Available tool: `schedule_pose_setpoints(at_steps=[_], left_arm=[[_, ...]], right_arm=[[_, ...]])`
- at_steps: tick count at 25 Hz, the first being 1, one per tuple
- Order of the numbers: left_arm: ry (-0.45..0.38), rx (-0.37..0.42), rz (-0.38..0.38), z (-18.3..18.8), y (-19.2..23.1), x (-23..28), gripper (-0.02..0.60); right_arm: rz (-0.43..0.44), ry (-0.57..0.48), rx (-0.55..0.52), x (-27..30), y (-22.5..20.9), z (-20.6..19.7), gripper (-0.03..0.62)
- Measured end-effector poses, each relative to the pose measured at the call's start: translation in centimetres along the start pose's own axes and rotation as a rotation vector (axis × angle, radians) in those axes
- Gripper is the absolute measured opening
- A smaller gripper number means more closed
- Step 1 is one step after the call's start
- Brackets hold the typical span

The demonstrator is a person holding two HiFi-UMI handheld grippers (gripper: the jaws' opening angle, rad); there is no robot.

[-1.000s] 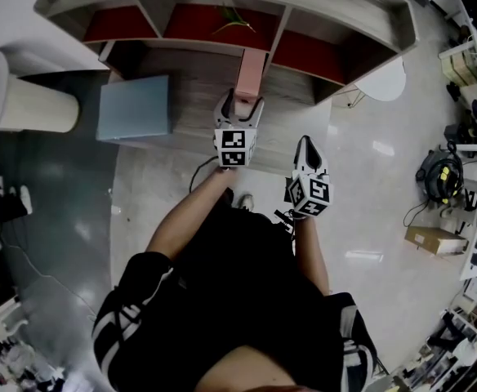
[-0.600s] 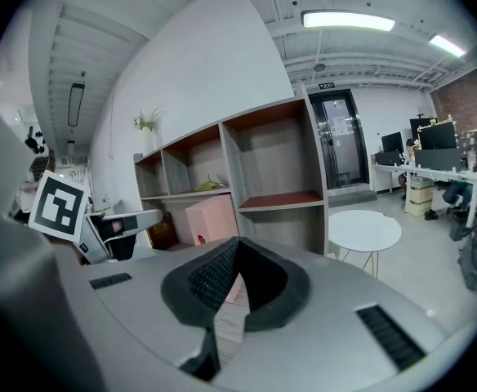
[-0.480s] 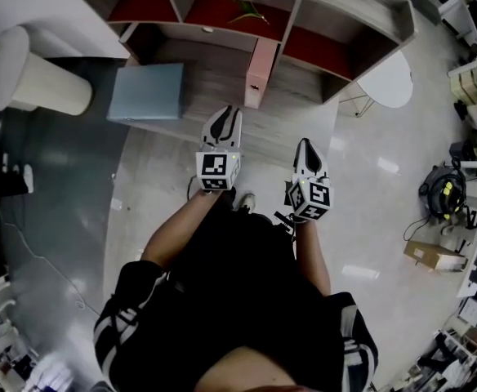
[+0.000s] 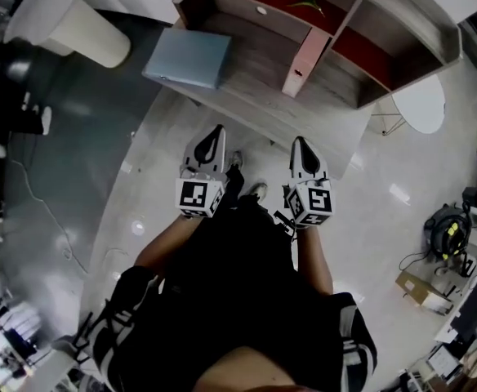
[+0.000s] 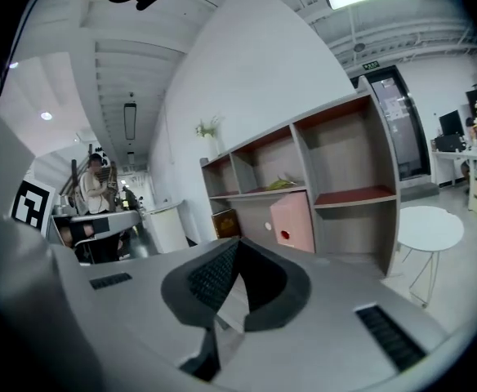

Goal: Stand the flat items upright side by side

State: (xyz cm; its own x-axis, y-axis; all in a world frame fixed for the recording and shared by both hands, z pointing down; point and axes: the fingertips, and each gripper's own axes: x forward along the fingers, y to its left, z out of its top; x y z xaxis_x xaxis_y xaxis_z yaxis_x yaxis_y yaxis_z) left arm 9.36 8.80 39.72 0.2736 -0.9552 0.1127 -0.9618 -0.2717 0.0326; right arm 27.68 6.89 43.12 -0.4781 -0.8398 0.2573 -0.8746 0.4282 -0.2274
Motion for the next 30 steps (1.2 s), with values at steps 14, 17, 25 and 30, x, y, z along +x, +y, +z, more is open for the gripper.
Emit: schedule_pose_setpoints(at_steps=[14, 17, 25, 30], left_arm=[[-0.009, -0.069, 0.186, -0.3, 8.9, -7.3, 0.021], [-0.014, -0.078, 0.203, -0.3, 10.7, -8.1, 0.021], [-0.015, -0.138, 0.184, -1.1, 14.8, -9.2, 0.173], [0.023, -0.171, 0.167, -2.2, 16.8, -9.5, 0.262]], right_arm=[[0.223, 0.008, -0.068, 3.6, 12.1, 0.5, 0.025], [0.242, 0.007, -0.078, 4.4, 13.6, 0.5, 0.025], [0.226, 0.021, -0.085, 6.7, 16.3, -0.2, 0.217], [0.214, 0.064, -0.104, 8.2, 17.8, -1.1, 0.247]])
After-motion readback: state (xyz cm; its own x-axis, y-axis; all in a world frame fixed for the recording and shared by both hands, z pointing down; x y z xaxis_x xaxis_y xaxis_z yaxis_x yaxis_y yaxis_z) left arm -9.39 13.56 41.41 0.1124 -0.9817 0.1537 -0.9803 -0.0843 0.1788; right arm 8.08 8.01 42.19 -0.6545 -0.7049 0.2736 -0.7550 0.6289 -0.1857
